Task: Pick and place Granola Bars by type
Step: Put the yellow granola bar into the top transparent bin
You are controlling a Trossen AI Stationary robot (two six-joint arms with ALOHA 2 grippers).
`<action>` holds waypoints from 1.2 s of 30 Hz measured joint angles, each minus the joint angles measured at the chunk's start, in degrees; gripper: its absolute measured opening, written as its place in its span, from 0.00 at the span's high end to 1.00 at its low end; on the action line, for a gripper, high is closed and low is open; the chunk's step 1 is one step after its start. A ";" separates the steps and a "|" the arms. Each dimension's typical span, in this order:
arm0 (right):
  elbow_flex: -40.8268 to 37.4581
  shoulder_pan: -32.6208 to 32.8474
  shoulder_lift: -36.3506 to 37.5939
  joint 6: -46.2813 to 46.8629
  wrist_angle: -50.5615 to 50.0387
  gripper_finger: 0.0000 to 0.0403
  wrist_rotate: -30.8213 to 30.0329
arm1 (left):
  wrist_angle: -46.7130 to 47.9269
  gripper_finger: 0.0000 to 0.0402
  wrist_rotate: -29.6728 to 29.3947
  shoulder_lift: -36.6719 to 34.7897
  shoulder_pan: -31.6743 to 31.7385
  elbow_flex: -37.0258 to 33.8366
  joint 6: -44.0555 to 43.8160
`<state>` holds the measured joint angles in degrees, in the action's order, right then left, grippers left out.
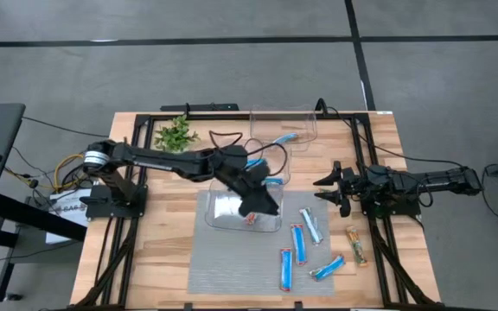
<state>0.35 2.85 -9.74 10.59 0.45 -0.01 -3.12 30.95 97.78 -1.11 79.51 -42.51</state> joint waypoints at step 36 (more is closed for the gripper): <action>-0.01 0.00 0.00 0.00 0.00 0.54 -0.02 | -14.93 0.58 -25.27 -68.20 -8.30 -74.64 15.92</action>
<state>0.34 2.85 -9.74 10.59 0.45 -0.03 -18.05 5.68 29.58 -9.41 4.86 -26.58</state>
